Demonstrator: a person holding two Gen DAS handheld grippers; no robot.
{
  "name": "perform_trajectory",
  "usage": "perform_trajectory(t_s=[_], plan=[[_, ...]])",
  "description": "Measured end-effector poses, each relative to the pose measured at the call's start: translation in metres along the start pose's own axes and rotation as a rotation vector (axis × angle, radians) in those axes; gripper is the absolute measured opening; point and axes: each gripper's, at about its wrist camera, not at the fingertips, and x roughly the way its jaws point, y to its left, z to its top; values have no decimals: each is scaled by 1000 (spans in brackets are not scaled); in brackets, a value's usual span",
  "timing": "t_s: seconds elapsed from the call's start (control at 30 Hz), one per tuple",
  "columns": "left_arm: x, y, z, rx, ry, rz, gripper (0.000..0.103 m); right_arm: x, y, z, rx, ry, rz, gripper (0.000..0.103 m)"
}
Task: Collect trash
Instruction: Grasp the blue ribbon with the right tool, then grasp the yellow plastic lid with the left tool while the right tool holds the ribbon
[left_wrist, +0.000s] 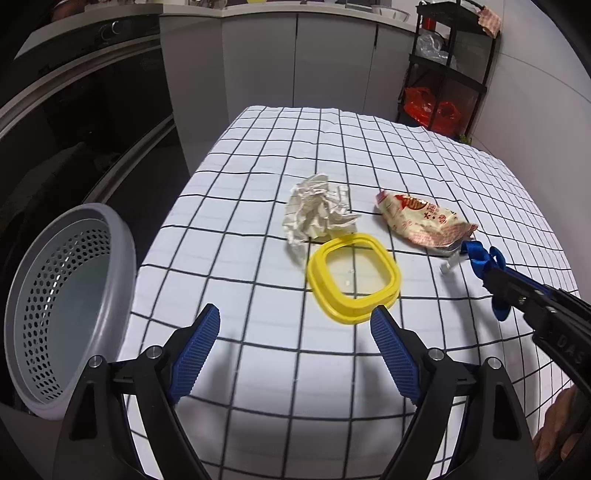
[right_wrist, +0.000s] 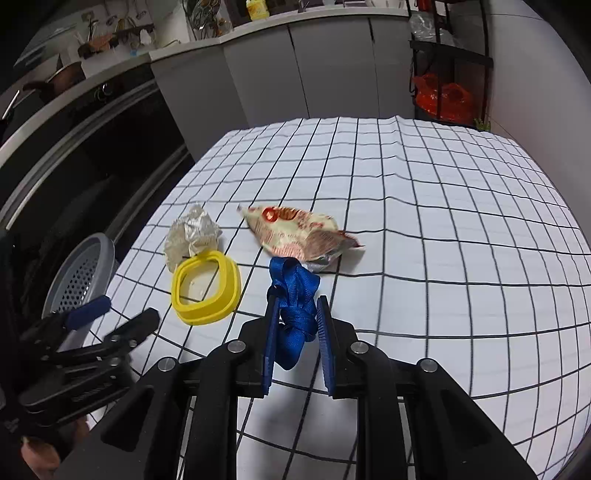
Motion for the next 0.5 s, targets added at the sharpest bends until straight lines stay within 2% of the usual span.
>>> perform_trajectory(t_s=[0.5], plan=[[37, -41, 18, -7, 29, -24, 84, -14, -24, -1, 49, -18, 17, 20]])
